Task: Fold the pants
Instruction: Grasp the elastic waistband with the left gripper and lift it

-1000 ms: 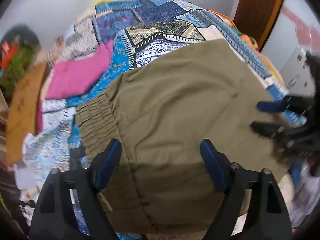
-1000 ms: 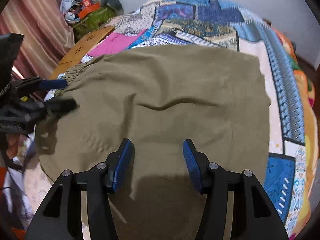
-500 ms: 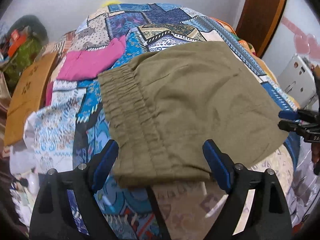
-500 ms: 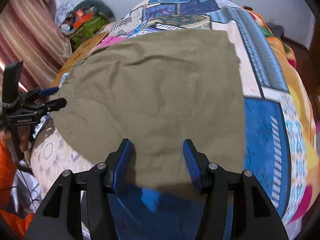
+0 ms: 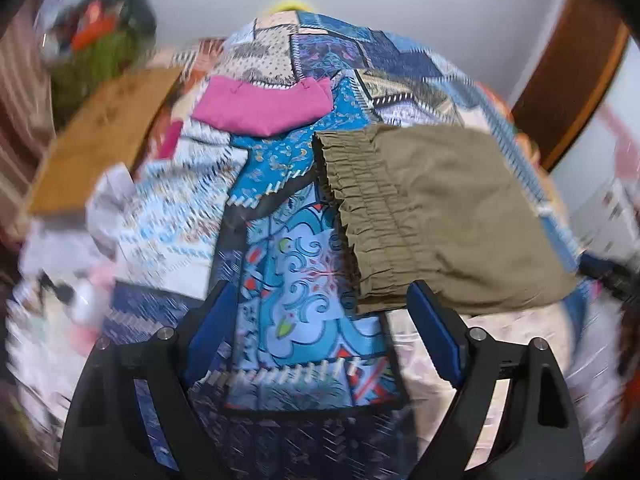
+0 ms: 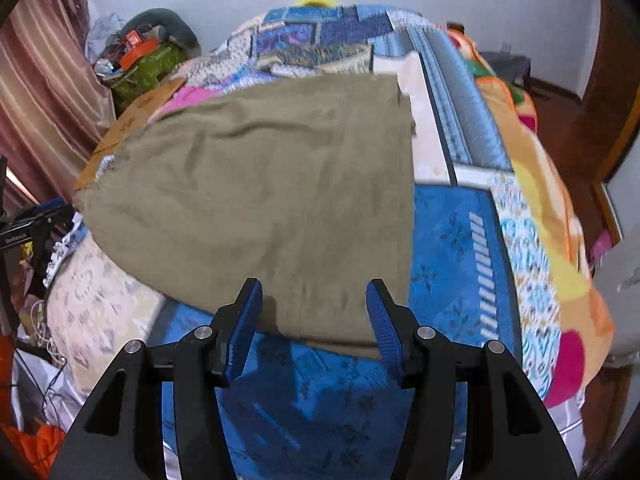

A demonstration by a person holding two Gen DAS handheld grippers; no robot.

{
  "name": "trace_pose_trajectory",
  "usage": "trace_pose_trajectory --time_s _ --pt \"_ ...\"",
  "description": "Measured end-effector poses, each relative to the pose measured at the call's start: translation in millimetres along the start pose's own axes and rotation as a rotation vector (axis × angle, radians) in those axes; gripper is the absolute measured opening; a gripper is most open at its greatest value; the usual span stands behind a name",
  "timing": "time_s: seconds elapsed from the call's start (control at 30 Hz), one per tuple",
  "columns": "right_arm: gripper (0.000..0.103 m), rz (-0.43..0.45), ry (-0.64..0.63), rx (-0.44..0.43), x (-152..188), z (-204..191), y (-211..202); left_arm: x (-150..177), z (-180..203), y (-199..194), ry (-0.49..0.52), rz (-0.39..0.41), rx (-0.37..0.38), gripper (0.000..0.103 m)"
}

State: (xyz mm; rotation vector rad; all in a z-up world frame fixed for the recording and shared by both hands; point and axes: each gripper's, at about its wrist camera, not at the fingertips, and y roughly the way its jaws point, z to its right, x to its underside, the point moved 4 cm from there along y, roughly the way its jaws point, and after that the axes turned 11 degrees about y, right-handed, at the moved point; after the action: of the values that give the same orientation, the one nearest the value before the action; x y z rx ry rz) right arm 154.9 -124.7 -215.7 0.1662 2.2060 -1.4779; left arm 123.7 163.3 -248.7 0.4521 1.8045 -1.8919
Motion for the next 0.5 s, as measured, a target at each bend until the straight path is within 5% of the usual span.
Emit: trace_pose_trajectory --time_s 0.23,0.5 --pt "0.050 0.082 -0.066 -0.115 -30 -59 -1 4 16 11 -0.155 -0.044 0.244 0.088" --pt "0.050 0.023 -0.138 -0.176 -31 -113 44 15 42 34 -0.259 -0.103 0.462 0.088"
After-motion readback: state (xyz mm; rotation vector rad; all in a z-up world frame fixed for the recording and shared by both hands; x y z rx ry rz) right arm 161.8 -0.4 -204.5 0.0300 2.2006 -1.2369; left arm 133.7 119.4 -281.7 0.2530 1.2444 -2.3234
